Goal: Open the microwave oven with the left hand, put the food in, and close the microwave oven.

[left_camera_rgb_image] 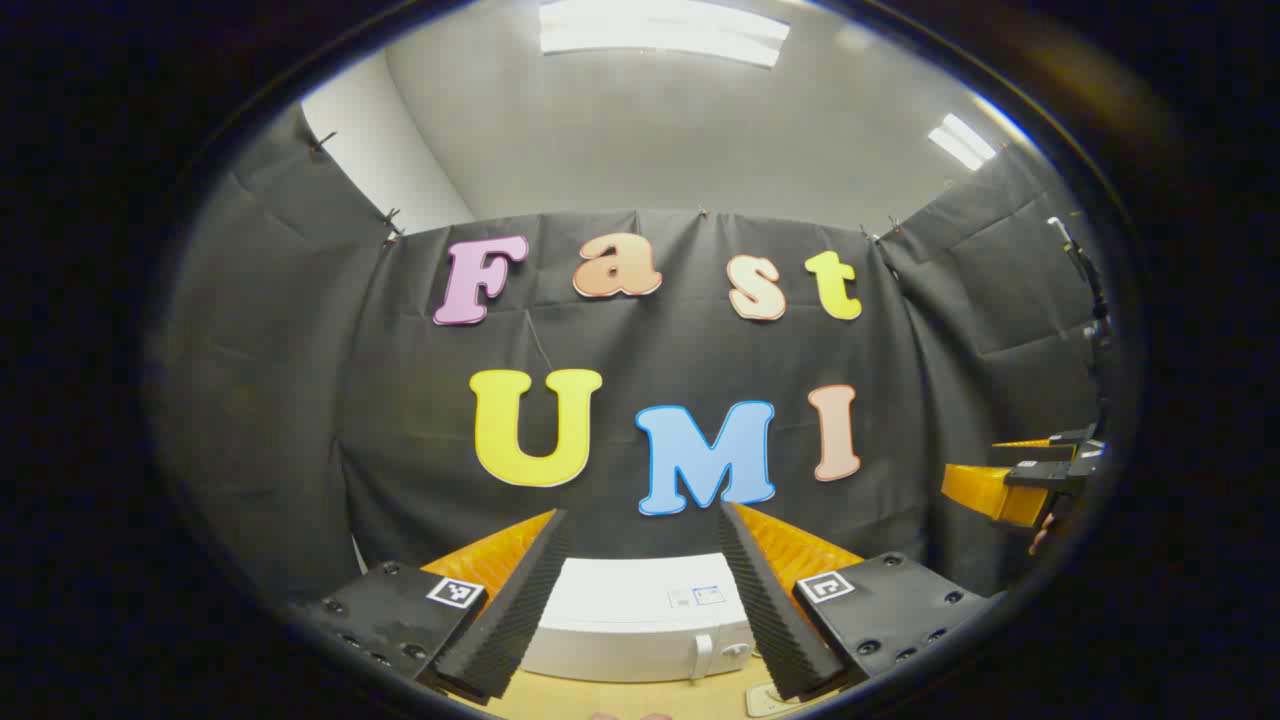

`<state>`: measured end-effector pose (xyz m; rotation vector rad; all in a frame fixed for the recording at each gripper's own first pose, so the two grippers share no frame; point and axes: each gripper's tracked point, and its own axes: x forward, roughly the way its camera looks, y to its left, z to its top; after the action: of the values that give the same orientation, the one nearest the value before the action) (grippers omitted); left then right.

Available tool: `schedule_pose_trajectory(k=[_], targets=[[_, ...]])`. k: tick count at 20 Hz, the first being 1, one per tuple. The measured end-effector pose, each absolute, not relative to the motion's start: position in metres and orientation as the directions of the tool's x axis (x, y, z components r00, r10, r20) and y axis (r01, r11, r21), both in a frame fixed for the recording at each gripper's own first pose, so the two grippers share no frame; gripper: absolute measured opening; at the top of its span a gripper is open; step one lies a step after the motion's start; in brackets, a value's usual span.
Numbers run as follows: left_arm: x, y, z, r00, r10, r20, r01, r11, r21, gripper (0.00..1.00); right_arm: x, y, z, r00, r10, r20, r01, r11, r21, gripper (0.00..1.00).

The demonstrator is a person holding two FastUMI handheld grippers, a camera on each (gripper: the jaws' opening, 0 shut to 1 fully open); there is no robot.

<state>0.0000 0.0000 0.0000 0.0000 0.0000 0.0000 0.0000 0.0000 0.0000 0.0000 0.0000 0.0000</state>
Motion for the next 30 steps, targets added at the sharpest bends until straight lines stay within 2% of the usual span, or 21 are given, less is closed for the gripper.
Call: schedule_pose_trajectory(k=[1,3,4,5,9,10,16,24,30], targets=[[-0.001,-0.001,-0.005,1.000,-0.004,-0.008,0.004,1.000,-0.008,0.98,0.000,0.000,-0.002,1.000,-0.004,-0.002,0.004,1.000,0.005,0.94],[-0.004,-0.003,-0.013,0.999,-0.017,-0.027,0.016,1.000,-0.025,0.98,-0.002,0.002,-0.011,1.000,0.005,-0.016,-0.005,1.000,0.020,0.94],[-0.007,-0.002,-0.016,0.999,-0.017,-0.033,0.016,1.000,-0.027,0.98,-0.004,0.002,-0.015,1.000,-0.002,-0.026,0.003,1.000,0.015,0.97],[-0.011,-0.001,-0.019,0.999,-0.019,-0.036,0.018,0.999,-0.028,0.98,-0.006,-0.001,-0.020,0.999,-0.009,-0.033,0.009,1.000,0.008,0.94],[-0.011,0.000,-0.025,0.997,-0.046,-0.054,0.045,0.998,-0.033,0.98,-0.011,0.004,-0.029,0.998,-0.024,-0.054,0.023,1.000,-0.015,1.00],[-0.011,0.002,-0.023,0.997,-0.050,-0.052,0.048,0.998,-0.033,0.98,-0.012,0.005,-0.028,0.998,-0.030,-0.052,0.029,0.999,-0.016,0.97],[-0.006,-0.002,-0.030,0.997,-0.078,-0.002,0.078,0.997,-0.018,0.98,-0.014,0.003,-0.032,0.998,-0.051,-0.045,0.051,0.999,0.005,0.97],[0.034,-0.056,-0.180,0.989,-0.097,-0.110,0.089,0.993,-0.076,0.98,0.013,-0.028,-0.069,0.993,-0.032,-0.116,0.031,0.999,-0.012,0.97],[0.084,-0.083,-0.313,0.970,-0.071,-0.233,0.066,0.997,-0.027,0.99,0.047,-0.044,-0.083,0.992,0.004,-0.124,-0.006,1.000,-0.014,0.97]])
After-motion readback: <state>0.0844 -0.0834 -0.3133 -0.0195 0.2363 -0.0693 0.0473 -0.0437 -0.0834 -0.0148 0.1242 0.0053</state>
